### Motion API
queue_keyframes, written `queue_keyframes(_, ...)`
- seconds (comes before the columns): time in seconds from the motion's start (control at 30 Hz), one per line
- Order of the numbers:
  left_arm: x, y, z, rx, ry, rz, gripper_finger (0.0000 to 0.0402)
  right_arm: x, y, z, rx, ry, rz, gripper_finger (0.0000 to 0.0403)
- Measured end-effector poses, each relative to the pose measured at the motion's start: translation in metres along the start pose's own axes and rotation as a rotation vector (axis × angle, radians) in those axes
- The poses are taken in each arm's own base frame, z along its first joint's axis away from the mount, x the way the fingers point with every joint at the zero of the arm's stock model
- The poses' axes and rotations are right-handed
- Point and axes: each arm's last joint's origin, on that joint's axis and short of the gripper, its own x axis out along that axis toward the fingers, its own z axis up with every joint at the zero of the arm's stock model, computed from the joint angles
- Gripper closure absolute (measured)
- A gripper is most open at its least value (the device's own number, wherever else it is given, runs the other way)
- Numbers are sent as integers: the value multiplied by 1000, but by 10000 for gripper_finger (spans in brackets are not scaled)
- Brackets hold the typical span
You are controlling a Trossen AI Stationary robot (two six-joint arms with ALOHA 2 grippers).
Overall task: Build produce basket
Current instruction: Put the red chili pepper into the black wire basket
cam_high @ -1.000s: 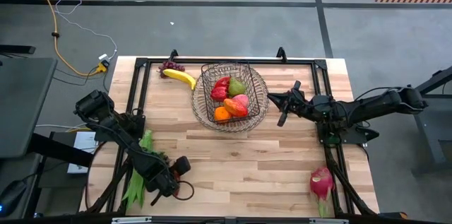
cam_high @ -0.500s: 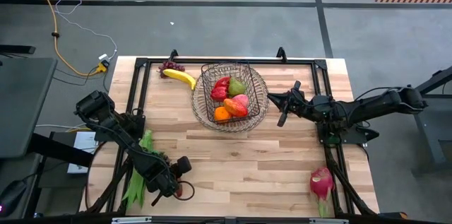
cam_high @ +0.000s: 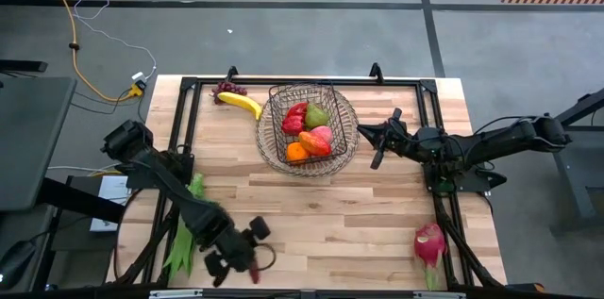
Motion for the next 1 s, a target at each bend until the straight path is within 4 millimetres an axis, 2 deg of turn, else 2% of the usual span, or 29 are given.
queue_keyframes(0.13, -20, 27, 20, -108, -114, 2, 296, 0, 0, -1, -4, 7, 0, 384)
queue_keyframes(0.3, -32, 63, 16, -161, -282, -70, 297, 0, 0, -3, -15, 27, 0, 384)
queue_keyframes(0.4, -39, 84, 3, -195, -374, -40, 298, 0, 0, -4, -19, 33, 0, 384)
queue_keyframes(0.57, -57, 111, -22, -216, -595, 118, 298, 0, 0, -4, -22, 39, 0, 384)
queue_keyframes(0.67, -66, 118, -41, -223, -713, 220, 298, 0, 0, -4, -22, 39, 0, 384)
queue_keyframes(1.0, -100, 125, -102, -385, -977, 812, 298, 0, 0, -4, -21, 38, 0, 384)
